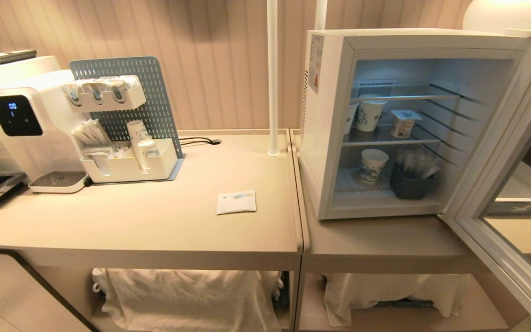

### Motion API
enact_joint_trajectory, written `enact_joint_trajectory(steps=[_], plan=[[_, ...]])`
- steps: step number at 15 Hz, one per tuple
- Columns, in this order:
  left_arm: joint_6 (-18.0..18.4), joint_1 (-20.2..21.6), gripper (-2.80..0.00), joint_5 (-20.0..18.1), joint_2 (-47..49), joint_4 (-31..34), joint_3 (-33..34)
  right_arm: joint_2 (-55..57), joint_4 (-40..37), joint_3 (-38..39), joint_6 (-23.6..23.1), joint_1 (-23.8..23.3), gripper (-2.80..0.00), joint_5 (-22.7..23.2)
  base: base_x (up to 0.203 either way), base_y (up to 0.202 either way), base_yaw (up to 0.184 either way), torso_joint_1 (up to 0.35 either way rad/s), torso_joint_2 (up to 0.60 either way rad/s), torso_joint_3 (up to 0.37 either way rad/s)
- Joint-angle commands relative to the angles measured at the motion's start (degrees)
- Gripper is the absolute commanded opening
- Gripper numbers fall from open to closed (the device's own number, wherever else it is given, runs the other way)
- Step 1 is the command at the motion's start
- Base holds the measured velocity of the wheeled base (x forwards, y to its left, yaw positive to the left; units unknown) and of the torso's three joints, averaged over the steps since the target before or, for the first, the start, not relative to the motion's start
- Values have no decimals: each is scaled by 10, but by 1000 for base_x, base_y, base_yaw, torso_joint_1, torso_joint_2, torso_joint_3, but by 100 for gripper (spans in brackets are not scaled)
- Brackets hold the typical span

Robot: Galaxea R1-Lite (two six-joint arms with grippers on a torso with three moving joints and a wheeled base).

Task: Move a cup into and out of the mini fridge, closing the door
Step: Take the yoghurt out of the freezer

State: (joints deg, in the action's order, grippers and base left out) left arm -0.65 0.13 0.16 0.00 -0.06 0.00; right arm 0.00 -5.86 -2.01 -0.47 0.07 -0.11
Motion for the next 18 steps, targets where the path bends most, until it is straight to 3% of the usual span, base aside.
enact_joint_trajectory(steps=[1,14,18], plan=[[-1,0,-280,0,1,0,1,1,0,0,0,0,-280,-1,0,0,0,0,0,0],[0,0,-280,0,1,0,1,1,0,0,-1,0,-280,0,0,0,0,0,0,0],[0,1,-280,0,1,0,1,1,0,0,-1,0,-280,0,165,0,0,1,3,2]])
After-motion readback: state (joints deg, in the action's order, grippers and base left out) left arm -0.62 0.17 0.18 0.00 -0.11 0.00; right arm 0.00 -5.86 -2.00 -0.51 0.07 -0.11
